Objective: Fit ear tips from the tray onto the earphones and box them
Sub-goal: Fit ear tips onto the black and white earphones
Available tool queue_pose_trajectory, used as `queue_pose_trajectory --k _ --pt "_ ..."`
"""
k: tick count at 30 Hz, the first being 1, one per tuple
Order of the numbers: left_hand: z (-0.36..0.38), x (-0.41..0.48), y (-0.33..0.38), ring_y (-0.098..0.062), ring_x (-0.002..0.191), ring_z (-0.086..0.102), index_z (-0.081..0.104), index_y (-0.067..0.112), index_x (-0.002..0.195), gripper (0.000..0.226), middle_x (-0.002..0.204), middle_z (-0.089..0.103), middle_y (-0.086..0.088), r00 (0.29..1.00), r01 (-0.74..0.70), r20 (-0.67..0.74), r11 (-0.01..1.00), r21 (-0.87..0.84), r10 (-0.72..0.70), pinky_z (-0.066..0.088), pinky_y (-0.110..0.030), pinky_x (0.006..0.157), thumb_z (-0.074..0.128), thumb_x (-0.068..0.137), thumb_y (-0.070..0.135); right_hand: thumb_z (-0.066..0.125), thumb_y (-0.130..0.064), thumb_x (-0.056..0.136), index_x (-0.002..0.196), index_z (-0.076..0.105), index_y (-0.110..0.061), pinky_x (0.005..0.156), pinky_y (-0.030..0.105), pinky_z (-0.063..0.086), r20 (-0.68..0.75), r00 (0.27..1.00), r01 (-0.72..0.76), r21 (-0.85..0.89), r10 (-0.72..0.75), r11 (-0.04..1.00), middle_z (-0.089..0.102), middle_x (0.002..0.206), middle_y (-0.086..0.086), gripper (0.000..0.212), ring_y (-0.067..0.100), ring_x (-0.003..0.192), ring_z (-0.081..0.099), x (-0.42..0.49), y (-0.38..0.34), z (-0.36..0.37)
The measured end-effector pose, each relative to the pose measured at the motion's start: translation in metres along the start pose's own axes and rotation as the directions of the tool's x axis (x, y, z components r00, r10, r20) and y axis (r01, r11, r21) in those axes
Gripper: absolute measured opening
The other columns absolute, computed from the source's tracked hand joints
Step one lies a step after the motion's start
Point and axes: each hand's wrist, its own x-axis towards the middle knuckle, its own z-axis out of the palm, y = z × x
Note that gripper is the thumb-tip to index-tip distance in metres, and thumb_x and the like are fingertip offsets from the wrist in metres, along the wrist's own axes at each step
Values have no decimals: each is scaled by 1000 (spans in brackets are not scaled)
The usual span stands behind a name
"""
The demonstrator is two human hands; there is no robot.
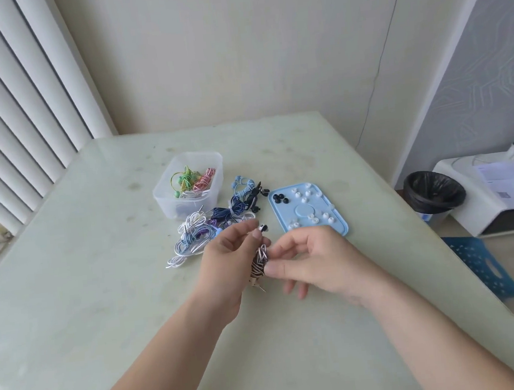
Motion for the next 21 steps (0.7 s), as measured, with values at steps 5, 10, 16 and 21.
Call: queue_pose_trajectory --k 5,10,16,21 --pt "0 17 5 -19 63 61 70 14 124 24 90 66 -6 991 60 129 993 -103 -46 45 -37 66 54 106 9 74 -19 90 84 74 -14 44 23 44 -270 961 -5 -235 -60 972 73 74 6 8 15 51 63 61 -14 -38" --pt "-4 24 2 -19 62 56 74 14 121 27 89 64 -6 976 130 204 962 -239 -81 48 -34 61 54 104 8 72 -20 89 81 74 -19 48 21 45 -282 952 -60 -560 -122 827 71 76 -2 9 21 67 67 126 -9 -46" --pt "-9 25 0 -18 59 58 70 10 120 28 91 67 -12 964 122 262 949 -289 -44 47 -32 56 64 93 14 68 -17 87 76 71 -18 58 23 47 -285 954 -151 -736 -99 660 66 72 -2 12 22 64 63 155 4 -46" --pt "-11 26 -1 -19 61 61 71 14 114 24 93 70 -14 959 124 281 947 -298 -37 50 -32 58 66 90 14 68 -12 86 78 69 -23 69 29 56 -309 945 -165 -727 -103 667 68 83 -3 14 19 74 67 163 9 -52"
